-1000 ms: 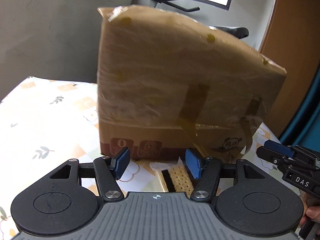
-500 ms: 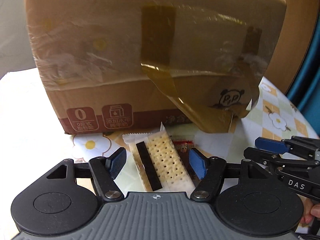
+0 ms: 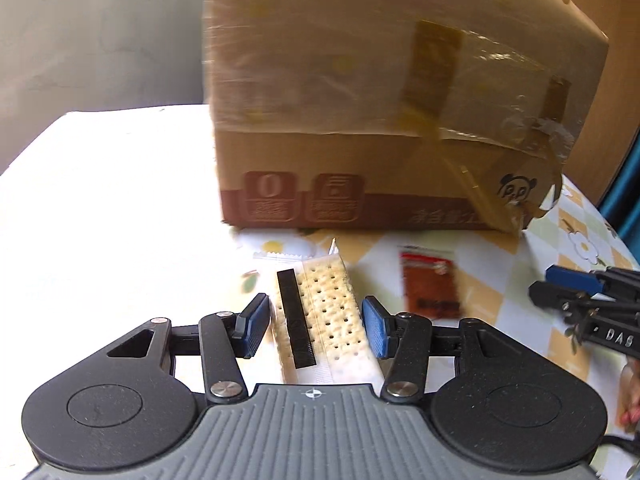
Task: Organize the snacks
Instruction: 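Lower the left tool onto the cracker pack while the right tool reaches the red jerky pack, then close the left tool on the cracker pack while the right tool grasps the red jerky pack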
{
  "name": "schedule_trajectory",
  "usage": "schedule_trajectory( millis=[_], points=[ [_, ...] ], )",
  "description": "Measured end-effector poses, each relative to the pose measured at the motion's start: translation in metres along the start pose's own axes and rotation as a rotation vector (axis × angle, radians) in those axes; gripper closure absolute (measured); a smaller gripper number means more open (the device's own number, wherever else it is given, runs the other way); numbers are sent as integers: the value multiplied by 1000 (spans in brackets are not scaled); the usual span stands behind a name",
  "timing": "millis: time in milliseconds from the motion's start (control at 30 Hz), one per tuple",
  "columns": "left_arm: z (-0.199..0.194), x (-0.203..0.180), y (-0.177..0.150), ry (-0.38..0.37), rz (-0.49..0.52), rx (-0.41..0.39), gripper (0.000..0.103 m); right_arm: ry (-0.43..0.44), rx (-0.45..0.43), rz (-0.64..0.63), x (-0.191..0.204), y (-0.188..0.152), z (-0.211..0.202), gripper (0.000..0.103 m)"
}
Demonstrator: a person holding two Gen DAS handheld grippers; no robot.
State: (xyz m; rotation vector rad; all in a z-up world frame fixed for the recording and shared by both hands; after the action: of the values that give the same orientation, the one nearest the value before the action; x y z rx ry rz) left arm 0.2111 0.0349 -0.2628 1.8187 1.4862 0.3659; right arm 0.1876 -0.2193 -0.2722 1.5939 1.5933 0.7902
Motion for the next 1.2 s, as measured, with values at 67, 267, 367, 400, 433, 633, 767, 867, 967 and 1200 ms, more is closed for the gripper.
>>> schedule_trajectory(
  millis=[67, 267, 367, 400, 433, 633, 767, 867, 967, 1200],
  points=[
    [-11, 12, -5, 15, -19, -2, 52, 1, 3, 0, 0, 1, 0, 70],
    [-22, 33, -14, 43, -63, -30, 53, 46, 55, -15, 7, 9, 1, 69],
    [-24, 36, -16, 35, -78, -42, 53, 102, 74, -59, 23, 17, 0, 69],
    [-25, 36, -17, 35, -77, -44, 53, 131, 89, -63, 30, 20, 2, 69],
    [-22, 32, -16, 34, -77, -47, 53, 154, 105, -62, 35, 24, 5, 69],
    [-18, 33, -18, 4, -109, -68, 53, 209, 187, -32, 68, 42, 32, 60],
    [-19, 37, -19, -15, -141, -83, 53, 182, 192, -82, 88, 54, 44, 60],
    [-20, 35, -20, -10, -133, -88, 53, 161, 179, -145, 103, 58, 50, 54],
    [-19, 34, -21, -8, -129, -89, 53, 144, 162, -210, 115, 56, 51, 47],
    [-20, 33, -22, -7, -121, -91, 53, 135, 101, -285, 119, 47, 44, 61]
  ],
)
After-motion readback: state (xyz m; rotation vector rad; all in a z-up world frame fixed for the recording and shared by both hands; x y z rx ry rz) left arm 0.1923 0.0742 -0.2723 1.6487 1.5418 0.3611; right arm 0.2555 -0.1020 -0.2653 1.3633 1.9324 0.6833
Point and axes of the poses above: each gripper's, at about its wrist camera, not at the fingertips, and z roughly the way its jaws point, x to its left, y to its top, the point moved 1 cm from there along z, roughly the way its jaws point, and after that the axes turned 11 degrees about -y, right-handed, at the moved point
